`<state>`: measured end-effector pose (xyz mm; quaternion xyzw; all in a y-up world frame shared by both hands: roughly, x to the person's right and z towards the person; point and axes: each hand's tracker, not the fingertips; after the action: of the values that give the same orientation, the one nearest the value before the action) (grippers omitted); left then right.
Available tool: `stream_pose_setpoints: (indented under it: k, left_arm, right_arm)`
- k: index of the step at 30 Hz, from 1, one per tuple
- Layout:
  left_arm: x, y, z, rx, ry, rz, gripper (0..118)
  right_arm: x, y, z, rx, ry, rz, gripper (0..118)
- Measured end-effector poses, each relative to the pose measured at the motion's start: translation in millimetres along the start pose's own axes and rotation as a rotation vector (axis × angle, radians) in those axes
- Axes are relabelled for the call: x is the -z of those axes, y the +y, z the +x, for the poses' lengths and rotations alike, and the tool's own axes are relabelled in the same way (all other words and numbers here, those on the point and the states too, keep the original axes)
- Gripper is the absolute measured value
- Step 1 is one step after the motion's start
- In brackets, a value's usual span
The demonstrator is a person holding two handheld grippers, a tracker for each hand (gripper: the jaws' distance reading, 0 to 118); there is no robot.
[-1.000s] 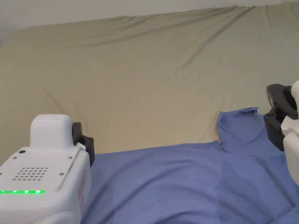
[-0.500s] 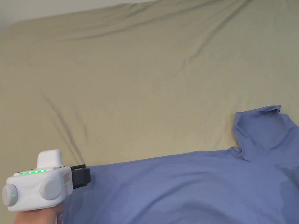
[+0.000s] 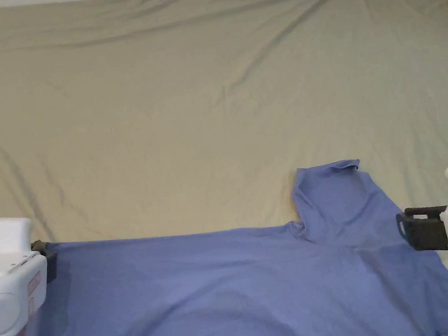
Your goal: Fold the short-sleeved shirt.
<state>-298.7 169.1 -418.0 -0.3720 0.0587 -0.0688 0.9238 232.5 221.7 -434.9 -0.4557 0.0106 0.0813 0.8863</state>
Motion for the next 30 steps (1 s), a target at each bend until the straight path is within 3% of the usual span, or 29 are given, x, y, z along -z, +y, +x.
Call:
stream_pose_setpoints:
  k: [1, 2, 6, 9, 10, 12, 13, 14, 16, 21, 30]
  left_arm:
    - [-10.0, 1.1, -0.1, -0.003, -0.008, 0.02, 0]
    - [-20.1, 4.7, -0.7, -0.004, -0.019, 0.032, 0]
    - [-46.6, 5.5, 1.5, 0.037, -0.007, 0.072, 0]
    - [-55.7, 1.6, -1.5, 0.041, -0.006, 0.072, 0]
    - [-56.4, 1.6, -1.5, 0.042, -0.008, 0.071, 0]
    - [-59.4, -0.8, -1.1, 0.059, 0.0, 0.076, 0]
    - [-60.3, -2.4, -1.0, 0.074, 0.01, 0.078, 0]
    - [-58.8, -2.0, 0.4, 0.079, 0.011, 0.071, 0]
    - [-59.7, -4.1, -2.2, 0.069, 0.008, 0.063, 0]
    - [-81.4, -1.2, -8.6, 0.068, 0.019, 0.072, 0]
    - [-157.0, -15.2, -24.7, 0.106, 0.04, 0.084, 0]
  right_arm:
    - [23.2, 1.4, 9.8, 0.022, 0.042, -0.066, 106]
    - [44.3, 2.4, 16.7, 0.039, 0.037, -0.084, 111]
    - [108.1, -2.6, 27.8, 0.018, -0.069, -0.193, 111]
    - [123.1, -7.8, 27.9, 0.043, -0.009, -0.219, 109]
    - [117.8, -9.0, 26.8, 0.07, -0.002, -0.201, 101]
    - [106.5, -7.1, 25.2, 0.089, 0.061, -0.153, 68]
    - [99.8, -5.6, 18.6, 0.035, 0.011, -0.137, 22]
    - [96.7, -5.3, 13.9, -0.015, 0.044, -0.128, 5]
    - [90.1, -5.5, 6.8, -0.08, -0.002, -0.135, 5]
    - [33.9, 7.6, 15.1, -0.035, 0.058, -0.044, 5]
    - [-96.4, -17.7, 34.4, -0.096, 0.087, 0.041, 5]
